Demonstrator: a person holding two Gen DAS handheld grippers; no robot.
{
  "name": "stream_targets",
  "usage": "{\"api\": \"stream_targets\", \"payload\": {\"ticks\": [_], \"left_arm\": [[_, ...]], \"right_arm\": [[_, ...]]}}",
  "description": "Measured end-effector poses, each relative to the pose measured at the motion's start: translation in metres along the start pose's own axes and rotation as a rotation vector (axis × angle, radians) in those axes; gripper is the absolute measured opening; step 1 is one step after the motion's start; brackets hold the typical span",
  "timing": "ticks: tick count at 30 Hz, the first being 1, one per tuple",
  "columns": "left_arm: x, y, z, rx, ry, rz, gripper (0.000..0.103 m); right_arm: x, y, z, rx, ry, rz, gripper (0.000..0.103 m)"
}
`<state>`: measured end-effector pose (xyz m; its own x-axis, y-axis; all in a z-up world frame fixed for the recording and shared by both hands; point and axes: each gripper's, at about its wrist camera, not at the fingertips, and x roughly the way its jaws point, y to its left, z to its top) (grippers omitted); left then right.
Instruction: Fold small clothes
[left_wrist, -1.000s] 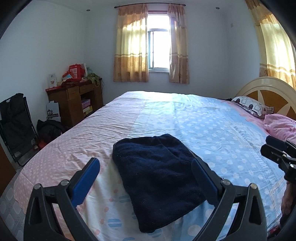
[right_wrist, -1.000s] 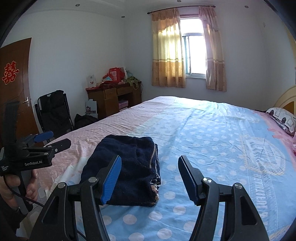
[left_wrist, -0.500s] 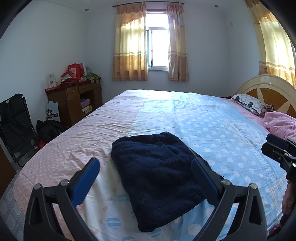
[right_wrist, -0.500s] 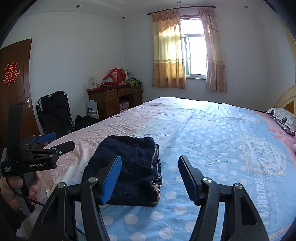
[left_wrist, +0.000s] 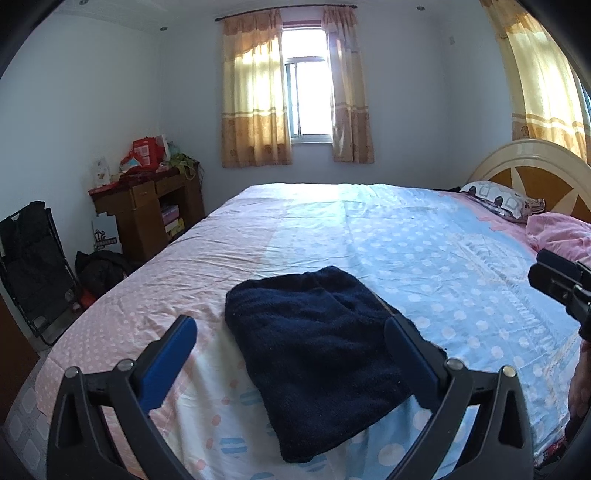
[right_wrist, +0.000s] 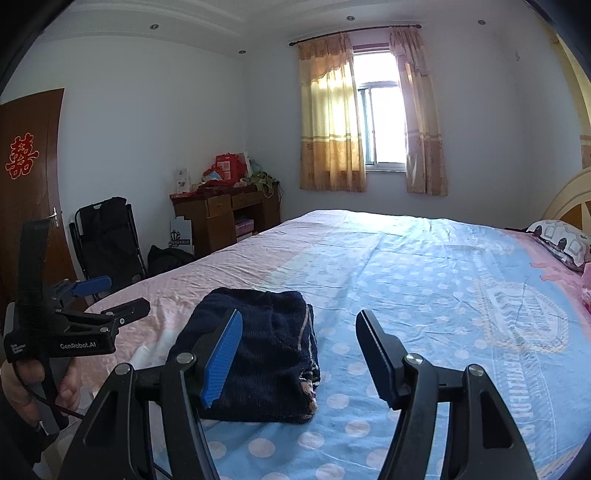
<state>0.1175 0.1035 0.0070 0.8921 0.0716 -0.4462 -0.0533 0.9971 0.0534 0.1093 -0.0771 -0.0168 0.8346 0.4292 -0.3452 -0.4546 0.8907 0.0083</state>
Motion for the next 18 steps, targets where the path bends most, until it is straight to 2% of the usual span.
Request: {"api": "stream_targets", "payload": {"ticks": [9,18], "left_arm": [[-0.008,0.006,0.007,-0.019,-0.032,0.014,0.103],[-0.002,0.012,0.006,-0.040,-0.015,0.025,0.103]], "right_arm": [[-0.005,0.001,0.004,-0.012,-0.037,-0.002,0.065],[-0.008,0.005,0.003,-0.029,-0.046,0.004,0.065]]}}
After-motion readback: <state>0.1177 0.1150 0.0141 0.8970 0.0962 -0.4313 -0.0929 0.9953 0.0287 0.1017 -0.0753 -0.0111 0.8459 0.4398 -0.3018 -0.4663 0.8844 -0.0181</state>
